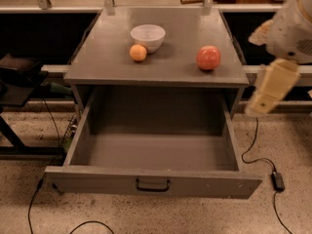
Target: Place orange into top drawer
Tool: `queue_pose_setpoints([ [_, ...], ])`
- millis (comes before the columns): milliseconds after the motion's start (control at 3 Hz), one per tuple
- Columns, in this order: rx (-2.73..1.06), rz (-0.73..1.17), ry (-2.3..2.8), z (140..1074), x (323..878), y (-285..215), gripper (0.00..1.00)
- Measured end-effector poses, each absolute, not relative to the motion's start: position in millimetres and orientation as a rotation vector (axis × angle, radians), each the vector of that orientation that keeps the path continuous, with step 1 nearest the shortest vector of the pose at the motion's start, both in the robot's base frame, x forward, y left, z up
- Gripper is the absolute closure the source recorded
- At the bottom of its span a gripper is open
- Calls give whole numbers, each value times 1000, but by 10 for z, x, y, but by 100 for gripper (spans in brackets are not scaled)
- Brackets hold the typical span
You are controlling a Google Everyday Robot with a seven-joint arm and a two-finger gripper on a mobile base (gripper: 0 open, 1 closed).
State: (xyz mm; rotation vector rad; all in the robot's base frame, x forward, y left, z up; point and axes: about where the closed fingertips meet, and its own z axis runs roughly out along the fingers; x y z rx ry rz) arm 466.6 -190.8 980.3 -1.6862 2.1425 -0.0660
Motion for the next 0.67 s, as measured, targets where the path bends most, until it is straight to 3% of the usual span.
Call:
queue_pose_setpoints([
  [667, -1424, 226, 2025, 9661, 5632, -676, 0],
])
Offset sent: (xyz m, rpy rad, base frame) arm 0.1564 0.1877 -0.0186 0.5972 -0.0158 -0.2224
